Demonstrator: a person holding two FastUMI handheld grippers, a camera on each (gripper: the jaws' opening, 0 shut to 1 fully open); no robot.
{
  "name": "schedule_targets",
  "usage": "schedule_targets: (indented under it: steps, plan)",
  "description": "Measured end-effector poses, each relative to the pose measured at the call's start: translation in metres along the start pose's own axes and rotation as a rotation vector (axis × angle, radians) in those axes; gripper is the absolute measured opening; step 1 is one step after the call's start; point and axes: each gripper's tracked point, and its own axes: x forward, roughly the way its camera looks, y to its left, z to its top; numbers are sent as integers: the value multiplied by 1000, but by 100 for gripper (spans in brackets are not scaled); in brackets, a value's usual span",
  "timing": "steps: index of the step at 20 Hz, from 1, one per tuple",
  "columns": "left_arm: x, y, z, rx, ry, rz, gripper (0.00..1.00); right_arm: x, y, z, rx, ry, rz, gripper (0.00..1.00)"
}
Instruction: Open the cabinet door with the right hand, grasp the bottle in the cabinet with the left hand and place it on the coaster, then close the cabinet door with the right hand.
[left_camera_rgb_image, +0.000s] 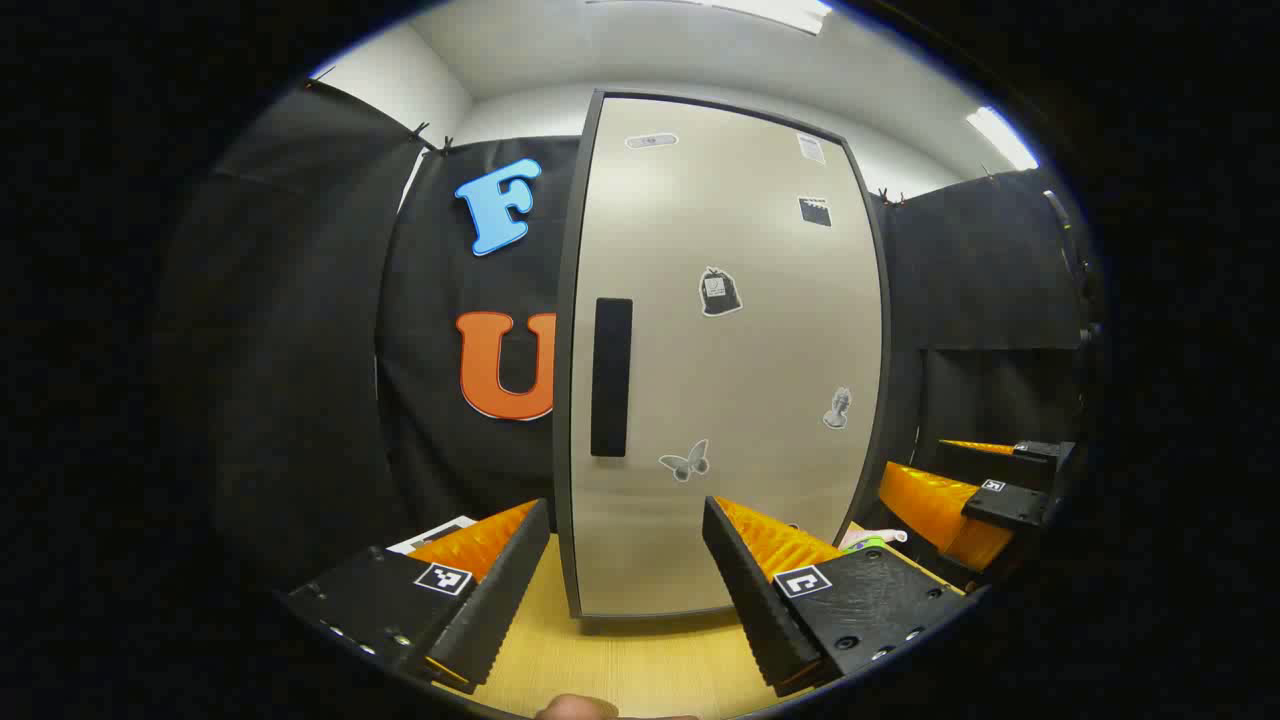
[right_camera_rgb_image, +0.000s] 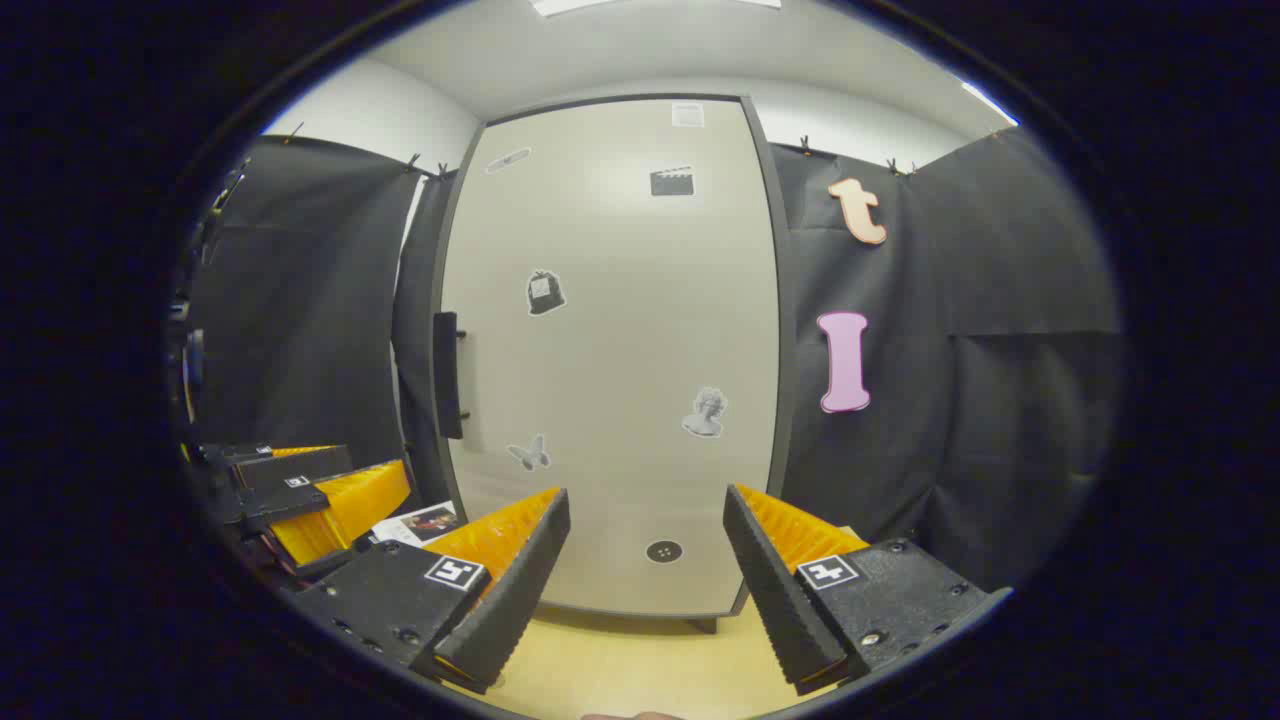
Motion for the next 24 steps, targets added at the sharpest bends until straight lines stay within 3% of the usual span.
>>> schedule_targets:
  steps: [24]
  plan:
    - [2,5,0,-14,0,41,93,-3,-9,-9,4,39,6,99]
